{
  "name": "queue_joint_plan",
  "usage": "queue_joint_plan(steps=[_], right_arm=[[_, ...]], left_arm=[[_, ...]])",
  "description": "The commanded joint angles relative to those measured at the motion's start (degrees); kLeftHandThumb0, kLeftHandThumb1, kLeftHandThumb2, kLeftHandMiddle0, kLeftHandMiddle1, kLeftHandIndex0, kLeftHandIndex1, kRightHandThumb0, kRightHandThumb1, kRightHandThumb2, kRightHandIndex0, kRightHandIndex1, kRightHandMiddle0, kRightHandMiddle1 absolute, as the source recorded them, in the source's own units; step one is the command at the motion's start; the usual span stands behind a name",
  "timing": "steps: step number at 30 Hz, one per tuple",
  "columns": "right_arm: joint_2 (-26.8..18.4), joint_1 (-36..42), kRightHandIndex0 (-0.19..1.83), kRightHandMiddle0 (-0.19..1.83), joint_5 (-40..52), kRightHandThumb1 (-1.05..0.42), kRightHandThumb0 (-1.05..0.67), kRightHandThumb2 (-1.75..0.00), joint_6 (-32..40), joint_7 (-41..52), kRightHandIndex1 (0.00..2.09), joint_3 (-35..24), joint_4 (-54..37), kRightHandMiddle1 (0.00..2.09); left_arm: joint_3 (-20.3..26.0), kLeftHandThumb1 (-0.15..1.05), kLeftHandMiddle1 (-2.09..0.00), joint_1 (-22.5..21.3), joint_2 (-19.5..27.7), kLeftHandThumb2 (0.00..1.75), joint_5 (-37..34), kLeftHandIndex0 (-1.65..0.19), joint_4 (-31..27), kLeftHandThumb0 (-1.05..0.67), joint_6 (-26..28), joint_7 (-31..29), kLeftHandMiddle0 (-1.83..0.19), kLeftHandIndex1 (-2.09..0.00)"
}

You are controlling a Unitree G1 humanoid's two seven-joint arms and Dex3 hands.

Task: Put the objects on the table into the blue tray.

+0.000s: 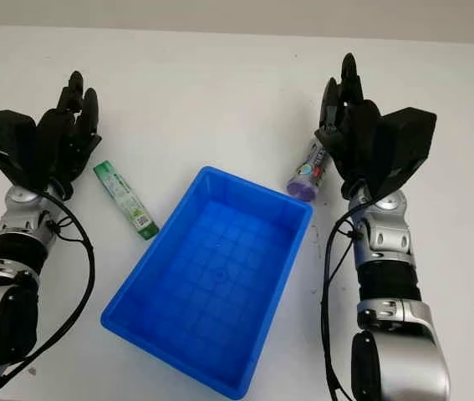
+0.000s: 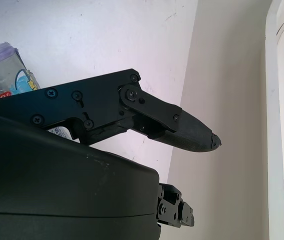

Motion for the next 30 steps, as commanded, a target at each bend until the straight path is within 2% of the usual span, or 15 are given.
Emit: queue_joint_plan(steps=[1,7,11,13,15,16,17,18,20,21,22,23,25,28,30], right_arm=[[0.0,1.1,-0.19,-0.19,0.5,-1.05,-0.7,-0.79,0.4,0.1,0.0,-0.4,-1.9,0.0],[-0.8,0.1,-0.19,-0.19,0.5,-1.05,-0.71,-0.79,0.4,0.8,0.0,-0.5,-0.9,0.0],[-3.7,-1.8,-0.19,-0.19,0.2,-1.05,-0.68,-0.77,1.0,2.8,0.0,-0.6,-1.6,0.0],[-6.8,-3.7,-0.19,-0.19,-0.5,-1.05,-0.67,-0.7,0.6,4.7,0.0,-0.6,-2.1,0.0],[-10.4,-6.4,-0.14,-0.14,-1.4,-1.05,-0.62,-0.52,-2.1,8.4,0.03,0.0,-0.9,0.03],[-13.5,-7.6,-0.13,-0.12,-5.5,-1.05,-0.61,-0.49,-4.8,8.7,0.04,2.0,-0.3,0.04],[-16.4,-8.7,-0.03,-0.04,-8.8,-1.05,-0.66,-0.35,-5.9,9.4,0.09,3.7,-0.3,0.13],[-19.0,-9.9,0.04,-0.03,-11.7,-1.0,-0.66,-0.18,-6.6,10.5,0.12,5.2,-0.5,0.3],[-22.9,-11.8,0.13,0.01,-15.6,-0.88,-0.59,-0.07,-7.7,13.0,0.15,7.5,-1.1,0.44],[-25.5,-12.7,0.15,0.03,-19.5,-0.85,-0.58,-0.06,-11.6,13.1,0.15,9.7,-0.5,0.45],[-27.9,-13.6,0.36,0.16,-23.4,-0.77,-0.59,-0.05,-15.6,13.1,0.36,11.9,0.5,0.42],[-29.9,-14.4,0.37,0.23,-27.3,-0.74,-0.59,-0.05,-19.1,12.8,0.43,14.0,1.4,0.37],[-32.2,-15.4,0.37,0.36,-31.6,-0.69,-0.56,-0.05,-23.4,12.9,0.34,16.6,2.8,0.19],[-36.2,-15.8,0.26,0.35,-42.9,-0.74,-0.54,-0.07,-26.1,14.3,0.22,23.1,0.4,0.1],[-37.9,-15.1,0.24,0.36,-49.7,-0.75,-0.45,-0.07,-27.4,14.6,0.18,26.6,-1.8,0.09]], left_arm=[[-0.1,1.05,-0.04,-0.8,1.0,0.64,0.3,0.19,-0.6,-0.77,-1.0,-0.2,0.19,-0.02],[0.2,1.05,-0.05,-1.1,0.9,0.64,0.0,0.19,-0.1,-0.75,-0.8,-0.5,0.19,-0.02],[0.1,1.05,-0.04,-1.5,0.7,0.64,0.0,0.19,0.4,-0.76,-0.3,-0.5,0.19,-0.02],[0.2,1.05,-0.03,-1.5,0.7,0.64,-0.1,0.19,0.5,-0.75,-0.4,-0.7,0.19,-0.01],[0.2,1.05,-0.03,-1.4,0.9,0.63,-0.1,0.19,0.6,-0.75,-0.3,-0.4,0.19,-0.02],[0.4,1.05,-0.04,-1.3,0.9,0.63,-0.2,0.19,0.7,-0.76,-0.4,-0.4,0.19,-0.02],[0.5,1.05,-0.04,-1.3,1.0,0.61,-0.4,0.19,0.8,-0.77,-0.4,-0.4,0.19,-0.02],[0.6,1.05,-0.04,-1.2,1.1,0.6,-0.4,0.18,0.8,-0.77,-0.5,-0.4,0.18,-0.03],[0.8,1.05,-0.05,-1.1,1.2,0.59,-0.6,0.19,0.7,-0.77,-0.7,-0.5,0.18,-0.03],[0.7,1.05,-0.05,-1.1,1.2,0.58,-0.6,0.19,0.7,-0.77,-0.7,-0.6,0.18,-0.03],[0.7,1.05,-0.05,-1.1,1.3,0.58,-0.5,0.19,0.6,-0.77,-0.7,-0.5,0.18,-0.03],[0.5,1.05,-0.05,-1.2,1.3,0.59,-0.4,0.19,0.6,-0.76,-0.7,-0.5,0.18,-0.03],[0.4,1.05,-0.05,-1.3,1.4,0.6,-0.1,0.19,0.5,-0.76,-0.6,-0.4,0.19,-0.03],[-0.4,1.05,-0.04,-1.6,1.5,0.63,0.7,0.19,0.6,-0.75,-0.4,-0.4,0.19,-0.03],[-0.7,1.05,-0.03,-1.8,1.6,0.65,1.1,0.19,0.8,-0.75,-0.3,-0.5,0.19,-0.01]])
